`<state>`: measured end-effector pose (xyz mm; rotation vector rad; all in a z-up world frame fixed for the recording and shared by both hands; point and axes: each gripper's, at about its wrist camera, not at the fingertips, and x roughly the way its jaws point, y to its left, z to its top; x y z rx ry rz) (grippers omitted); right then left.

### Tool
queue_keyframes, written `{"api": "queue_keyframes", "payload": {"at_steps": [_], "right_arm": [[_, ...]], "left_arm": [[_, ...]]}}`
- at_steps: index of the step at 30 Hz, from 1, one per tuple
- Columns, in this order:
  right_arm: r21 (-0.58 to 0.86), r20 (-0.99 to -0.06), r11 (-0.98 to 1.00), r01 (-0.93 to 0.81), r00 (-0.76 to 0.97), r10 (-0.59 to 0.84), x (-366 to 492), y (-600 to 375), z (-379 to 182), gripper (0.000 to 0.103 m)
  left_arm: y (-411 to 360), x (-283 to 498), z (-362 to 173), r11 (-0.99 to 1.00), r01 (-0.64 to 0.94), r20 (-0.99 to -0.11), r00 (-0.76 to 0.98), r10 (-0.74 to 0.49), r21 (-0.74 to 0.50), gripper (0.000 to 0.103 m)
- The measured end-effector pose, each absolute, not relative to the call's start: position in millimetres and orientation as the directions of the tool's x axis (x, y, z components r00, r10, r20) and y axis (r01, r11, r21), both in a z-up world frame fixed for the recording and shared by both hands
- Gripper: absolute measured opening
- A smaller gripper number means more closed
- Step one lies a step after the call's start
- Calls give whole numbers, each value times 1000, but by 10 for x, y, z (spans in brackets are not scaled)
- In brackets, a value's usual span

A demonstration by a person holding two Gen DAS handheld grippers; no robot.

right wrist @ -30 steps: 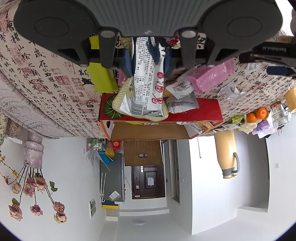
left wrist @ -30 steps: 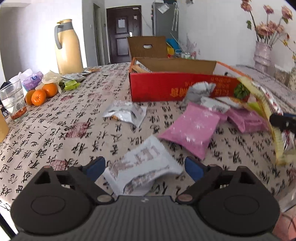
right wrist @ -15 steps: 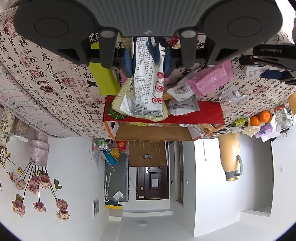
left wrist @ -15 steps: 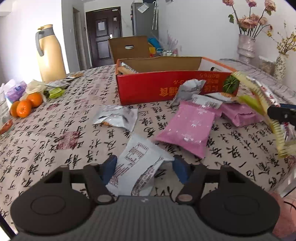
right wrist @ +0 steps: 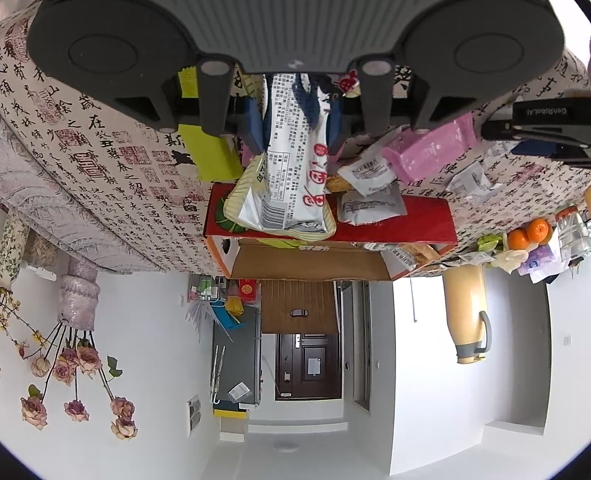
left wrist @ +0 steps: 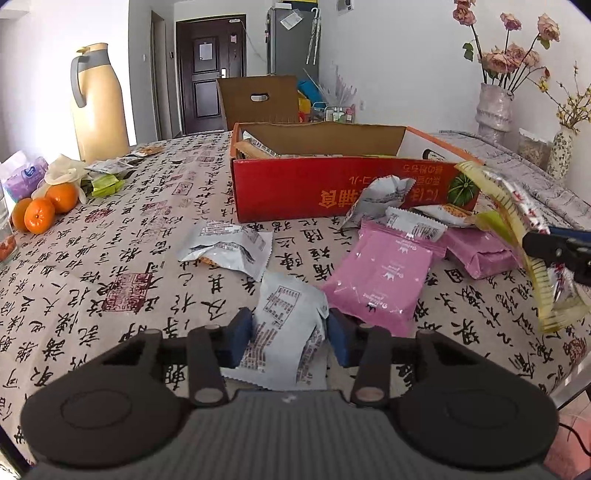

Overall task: Organize snacks
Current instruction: 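Lift both held packets and carry them toward the box, then lower both packets into the box and open both tools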

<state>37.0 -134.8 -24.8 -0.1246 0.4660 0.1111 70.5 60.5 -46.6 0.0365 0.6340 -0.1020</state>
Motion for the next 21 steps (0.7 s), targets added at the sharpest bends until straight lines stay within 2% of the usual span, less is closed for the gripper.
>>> {"api": "queue_keyframes", "payload": {"at_steps": [9,21], "right_arm": [[-79,-428,989,-128,900,82,435,-1402,-180,35],[-67,-363,989,-132,926,99,740,-1433,46,35]], "left_arm": [[560,710,-271,995,99,-552,829,-89,-11,44],[401,1006,211,997,75,-444,892,-83,-36,44]]}}
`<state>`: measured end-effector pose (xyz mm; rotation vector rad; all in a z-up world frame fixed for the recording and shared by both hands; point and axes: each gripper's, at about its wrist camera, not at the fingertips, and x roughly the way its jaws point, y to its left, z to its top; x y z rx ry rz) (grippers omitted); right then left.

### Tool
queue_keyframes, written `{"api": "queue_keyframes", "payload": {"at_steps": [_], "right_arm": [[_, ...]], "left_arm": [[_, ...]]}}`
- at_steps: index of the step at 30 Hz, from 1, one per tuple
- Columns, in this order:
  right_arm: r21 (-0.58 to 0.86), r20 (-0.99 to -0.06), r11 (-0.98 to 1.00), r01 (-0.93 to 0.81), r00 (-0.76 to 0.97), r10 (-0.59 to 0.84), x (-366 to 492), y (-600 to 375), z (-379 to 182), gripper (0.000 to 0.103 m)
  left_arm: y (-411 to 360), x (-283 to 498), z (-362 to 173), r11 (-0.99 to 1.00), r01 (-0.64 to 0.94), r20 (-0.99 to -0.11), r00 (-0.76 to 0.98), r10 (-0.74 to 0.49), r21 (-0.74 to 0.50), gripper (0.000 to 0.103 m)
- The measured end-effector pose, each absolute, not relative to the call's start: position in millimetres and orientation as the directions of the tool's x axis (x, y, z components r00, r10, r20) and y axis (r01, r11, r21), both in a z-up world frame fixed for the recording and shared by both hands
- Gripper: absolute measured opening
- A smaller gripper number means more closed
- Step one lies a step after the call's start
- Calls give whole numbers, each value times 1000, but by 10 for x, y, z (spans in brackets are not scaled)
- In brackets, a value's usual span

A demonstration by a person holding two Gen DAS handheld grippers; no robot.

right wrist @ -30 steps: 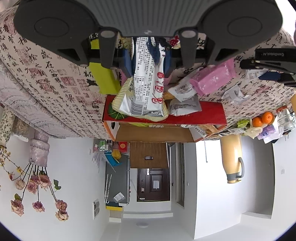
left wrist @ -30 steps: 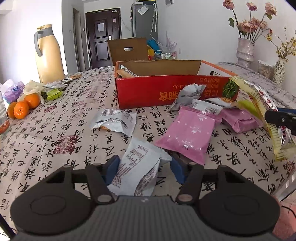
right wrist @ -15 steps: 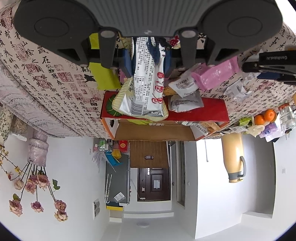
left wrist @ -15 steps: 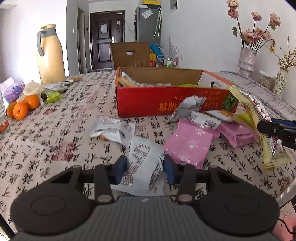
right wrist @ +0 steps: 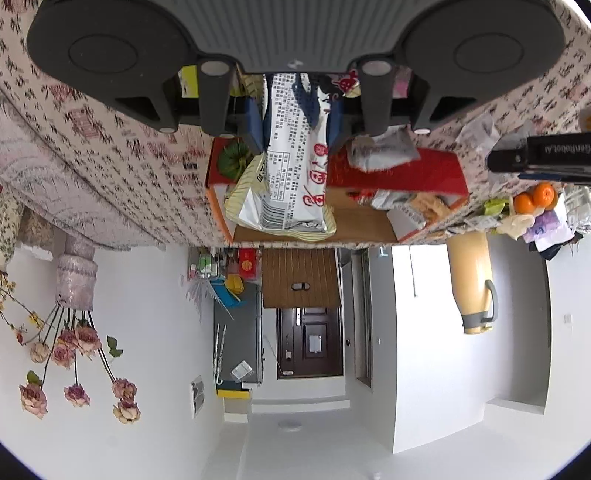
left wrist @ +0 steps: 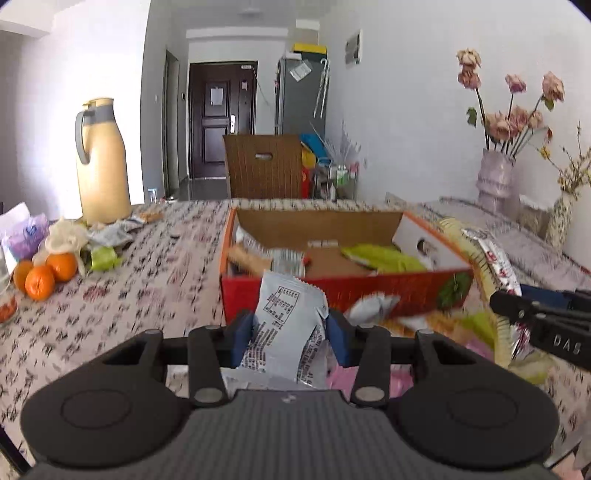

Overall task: Organize snacks
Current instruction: 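Lower both packets into the box and open both tools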

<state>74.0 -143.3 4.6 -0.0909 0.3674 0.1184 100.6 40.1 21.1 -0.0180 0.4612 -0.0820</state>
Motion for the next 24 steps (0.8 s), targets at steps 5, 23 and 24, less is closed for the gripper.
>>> {"api": "queue_keyframes", "payload": {"at_steps": [5,23,24], "right_arm": [[-54,-334,989,-141,936,115,933,-1429,174,35],[-51,-298,981,-186,941,163,2158,-1330,533,35],[-52,-302,982,-183,940,159,2231,-1326,517,35]], "left_arm": [[326,1212,369,998,58,-416,907,-68,-38,44],[55,2331,624,1000,4,-411,912,-14,-24,44],[42,2392,601,1000,2,-416,909,-10,-20,44]]}}
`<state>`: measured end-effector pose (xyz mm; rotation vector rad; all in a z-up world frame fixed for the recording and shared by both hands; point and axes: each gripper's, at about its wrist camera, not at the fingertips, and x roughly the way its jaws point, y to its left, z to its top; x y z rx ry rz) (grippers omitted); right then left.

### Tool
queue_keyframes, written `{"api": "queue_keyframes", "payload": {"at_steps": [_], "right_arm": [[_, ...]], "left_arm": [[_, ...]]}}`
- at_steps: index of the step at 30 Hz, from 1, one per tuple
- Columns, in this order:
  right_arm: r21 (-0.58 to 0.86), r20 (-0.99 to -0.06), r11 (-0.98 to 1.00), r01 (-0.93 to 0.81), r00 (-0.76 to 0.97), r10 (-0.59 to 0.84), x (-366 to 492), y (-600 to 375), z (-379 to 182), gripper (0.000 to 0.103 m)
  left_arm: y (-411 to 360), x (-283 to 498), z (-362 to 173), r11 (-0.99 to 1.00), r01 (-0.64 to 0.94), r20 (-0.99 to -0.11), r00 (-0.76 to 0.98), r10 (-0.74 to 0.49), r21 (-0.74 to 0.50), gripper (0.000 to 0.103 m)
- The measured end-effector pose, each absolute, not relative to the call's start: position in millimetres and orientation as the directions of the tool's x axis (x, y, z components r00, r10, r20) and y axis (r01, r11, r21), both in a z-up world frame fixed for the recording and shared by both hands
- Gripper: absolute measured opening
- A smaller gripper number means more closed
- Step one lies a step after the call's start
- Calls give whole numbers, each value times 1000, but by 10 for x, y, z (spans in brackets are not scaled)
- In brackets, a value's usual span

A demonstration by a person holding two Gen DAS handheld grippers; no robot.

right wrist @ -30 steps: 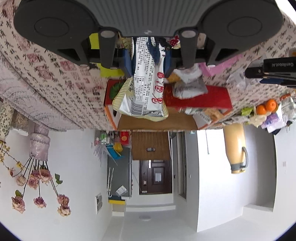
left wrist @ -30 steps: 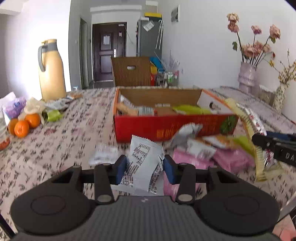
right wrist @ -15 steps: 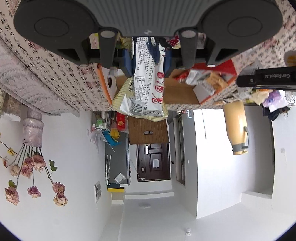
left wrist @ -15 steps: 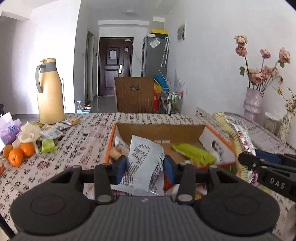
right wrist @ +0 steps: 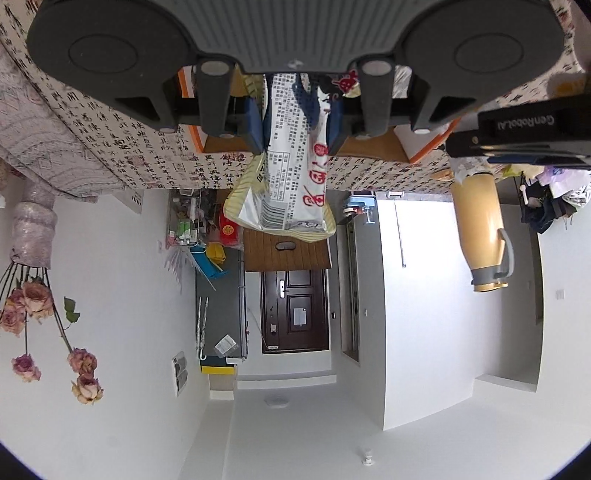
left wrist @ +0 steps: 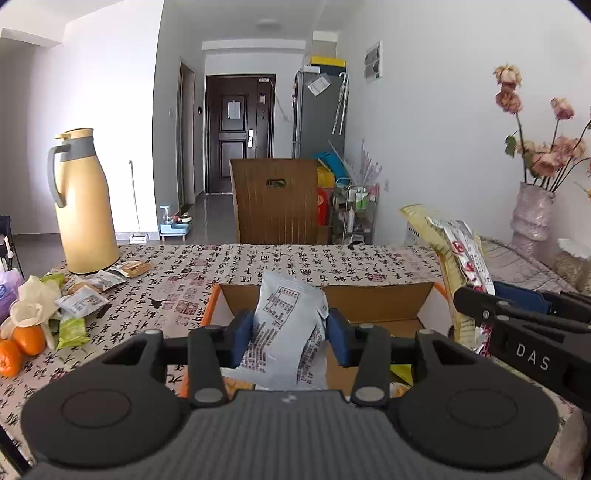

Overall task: Organize snacks
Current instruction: 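Lower both packets into the box and open both tools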

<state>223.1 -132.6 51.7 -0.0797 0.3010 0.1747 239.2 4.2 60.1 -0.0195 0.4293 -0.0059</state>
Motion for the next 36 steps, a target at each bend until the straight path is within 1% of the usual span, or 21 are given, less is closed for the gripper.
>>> {"api": "queue_keyframes", "payload": {"at_steps": [6,10,13,15,16,17,18,19,20,21,22,23,25,36], "right_arm": [[-8,-347,986,-164,926,151,2643,-1410,296,35],[5,-382,984,-179,909,167,2726,-1429,135,35],[5,-385,983,-182,907,170,2717,-1430,114,36],[4,-390,985,-175,907,162,2717,-1441,111,45],[2,-389,986,-166,908,154,2709,-1448,110,55],[2,-384,987,-159,912,148,2701,-1455,114,62],[4,-378,988,-155,914,145,2696,-1461,132,64],[9,-370,988,-153,918,145,2677,-1477,144,71],[15,-362,989,-148,921,144,2660,-1494,158,81],[20,-355,989,-147,924,144,2651,-1509,167,86],[25,-347,989,-149,926,148,2635,-1519,177,94],[27,-341,988,-151,928,151,2618,-1525,181,98],[27,-335,987,-158,929,158,2600,-1524,187,103],[25,-320,985,-170,932,169,2525,-1517,213,103]], "left_arm": [[30,2731,401,999,-25,-450,893,11,-27,44],[27,2845,248,1000,-19,-480,877,5,-24,44],[81,2864,205,999,-17,-490,871,-7,-45,46],[108,2835,209,998,-20,-482,876,-10,-55,48],[108,2818,219,998,-18,-476,879,-11,-56,53],[112,2798,228,998,-19,-469,883,-11,-60,65],[111,2778,239,998,-28,-460,888,-2,-57,72],[116,2760,250,998,-41,-451,892,13,-52,85],[117,2735,263,998,-50,-444,896,24,-47,88],[123,2715,283,997,-50,-437,899,23,-51,89],[133,2703,299,997,-48,-434,901,18,-58,94],[139,2686,309,997,-53,-429,903,22,-60,102],[137,2654,333,996,-64,-416,909,34,-60,103],[149,2592,387,995,-71,-411,911,34,-75,103]]}}
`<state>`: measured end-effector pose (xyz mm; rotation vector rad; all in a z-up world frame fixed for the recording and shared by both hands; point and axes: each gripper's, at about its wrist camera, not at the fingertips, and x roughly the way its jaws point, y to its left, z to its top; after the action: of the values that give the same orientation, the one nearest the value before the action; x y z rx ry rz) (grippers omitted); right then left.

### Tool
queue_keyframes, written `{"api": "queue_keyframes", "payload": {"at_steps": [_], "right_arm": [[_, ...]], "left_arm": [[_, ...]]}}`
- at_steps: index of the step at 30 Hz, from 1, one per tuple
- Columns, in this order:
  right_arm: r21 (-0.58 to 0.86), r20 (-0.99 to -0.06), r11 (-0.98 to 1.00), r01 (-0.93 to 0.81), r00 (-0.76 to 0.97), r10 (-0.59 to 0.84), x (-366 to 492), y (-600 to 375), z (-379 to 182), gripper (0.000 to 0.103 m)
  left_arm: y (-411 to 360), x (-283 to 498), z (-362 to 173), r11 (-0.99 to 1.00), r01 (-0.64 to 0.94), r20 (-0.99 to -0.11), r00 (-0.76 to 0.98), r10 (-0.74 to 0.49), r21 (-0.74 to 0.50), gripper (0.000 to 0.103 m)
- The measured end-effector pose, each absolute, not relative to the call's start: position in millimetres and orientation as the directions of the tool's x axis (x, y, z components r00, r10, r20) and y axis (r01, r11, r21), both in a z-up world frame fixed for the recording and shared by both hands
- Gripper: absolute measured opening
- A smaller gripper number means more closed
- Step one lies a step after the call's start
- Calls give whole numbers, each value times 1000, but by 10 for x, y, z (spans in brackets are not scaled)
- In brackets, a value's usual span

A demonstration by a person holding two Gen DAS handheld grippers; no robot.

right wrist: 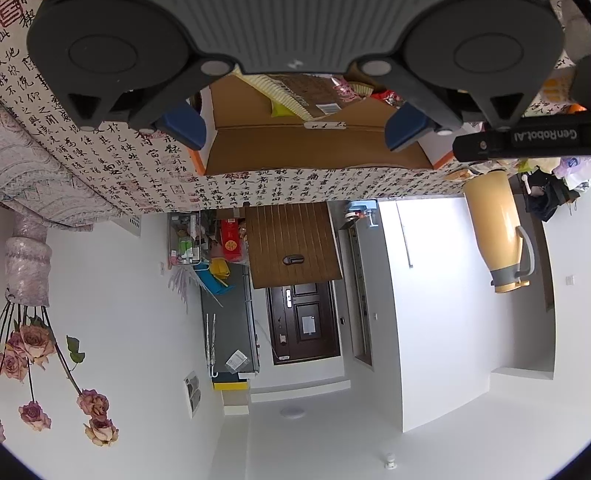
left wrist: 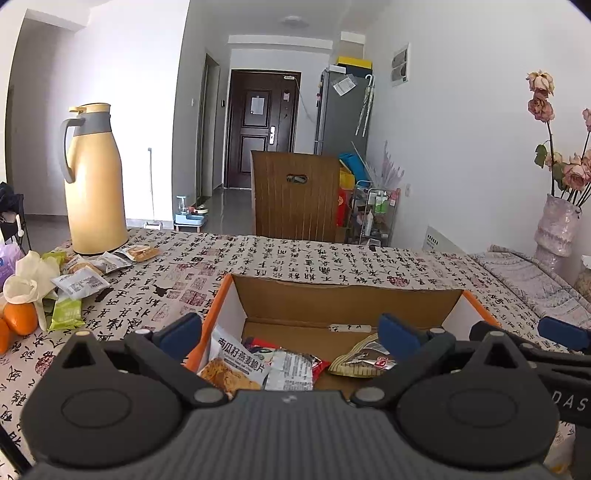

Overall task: Organize snacks
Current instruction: 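Lower both packets into the box and open both tools, then move both tools back to the snack pile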

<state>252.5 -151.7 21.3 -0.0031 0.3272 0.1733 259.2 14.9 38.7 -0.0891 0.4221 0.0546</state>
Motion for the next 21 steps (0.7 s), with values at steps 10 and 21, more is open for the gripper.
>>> {"api": "queue_keyframes", "payload": {"at_steps": [10,21], "right_arm": [[5,-289,986,-167,944,162,2377,-1472,362,103],[-4,-294,986,-165,943,157,1986,-1541,428,103]], "left_arm": [[140,2418,569,993,-82,-377,925,43,-86,103],[107,2071,610,995,-55,-385,923,19,-83,103]]}}
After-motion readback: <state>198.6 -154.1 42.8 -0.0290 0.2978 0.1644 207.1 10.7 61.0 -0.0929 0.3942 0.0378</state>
